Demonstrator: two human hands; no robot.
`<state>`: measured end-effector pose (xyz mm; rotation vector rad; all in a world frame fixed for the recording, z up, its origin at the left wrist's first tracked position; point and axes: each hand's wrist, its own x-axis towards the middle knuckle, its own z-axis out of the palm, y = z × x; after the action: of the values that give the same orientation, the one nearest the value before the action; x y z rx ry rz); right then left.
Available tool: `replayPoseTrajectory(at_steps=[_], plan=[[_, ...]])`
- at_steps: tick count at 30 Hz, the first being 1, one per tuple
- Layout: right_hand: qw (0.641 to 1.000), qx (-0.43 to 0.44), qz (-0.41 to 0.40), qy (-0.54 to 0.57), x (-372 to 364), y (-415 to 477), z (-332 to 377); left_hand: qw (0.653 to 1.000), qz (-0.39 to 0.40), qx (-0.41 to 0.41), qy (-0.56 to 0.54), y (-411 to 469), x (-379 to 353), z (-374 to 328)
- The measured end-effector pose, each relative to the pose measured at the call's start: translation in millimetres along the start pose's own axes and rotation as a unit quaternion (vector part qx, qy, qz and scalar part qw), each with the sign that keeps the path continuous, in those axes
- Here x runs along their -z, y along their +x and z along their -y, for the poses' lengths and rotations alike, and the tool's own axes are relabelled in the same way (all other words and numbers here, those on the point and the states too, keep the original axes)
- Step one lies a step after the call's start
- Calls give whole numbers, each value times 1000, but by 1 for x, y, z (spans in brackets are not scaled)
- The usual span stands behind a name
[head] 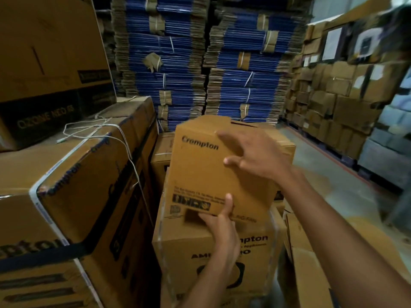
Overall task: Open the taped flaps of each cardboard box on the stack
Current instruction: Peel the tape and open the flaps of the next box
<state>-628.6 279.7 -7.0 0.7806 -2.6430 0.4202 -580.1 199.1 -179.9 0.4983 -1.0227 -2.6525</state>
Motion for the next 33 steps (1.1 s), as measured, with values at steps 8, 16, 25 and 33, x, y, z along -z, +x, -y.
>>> replayPoseTrajectory(at_steps=[8,16,25,33], plan=[[997,35,59,-23,-67,-41,2,975,15,219,46,-9,54,43],[998,6,35,58,-80,-72,-29,863,118,206,446,-27,53,-18],[988,-125,7,90,-78,-50,-19,721,164,-286,609,5,-49,-135],[970,-228,55,69,-71,-26,-27,587,208,-258,738,75,-56,-104]])
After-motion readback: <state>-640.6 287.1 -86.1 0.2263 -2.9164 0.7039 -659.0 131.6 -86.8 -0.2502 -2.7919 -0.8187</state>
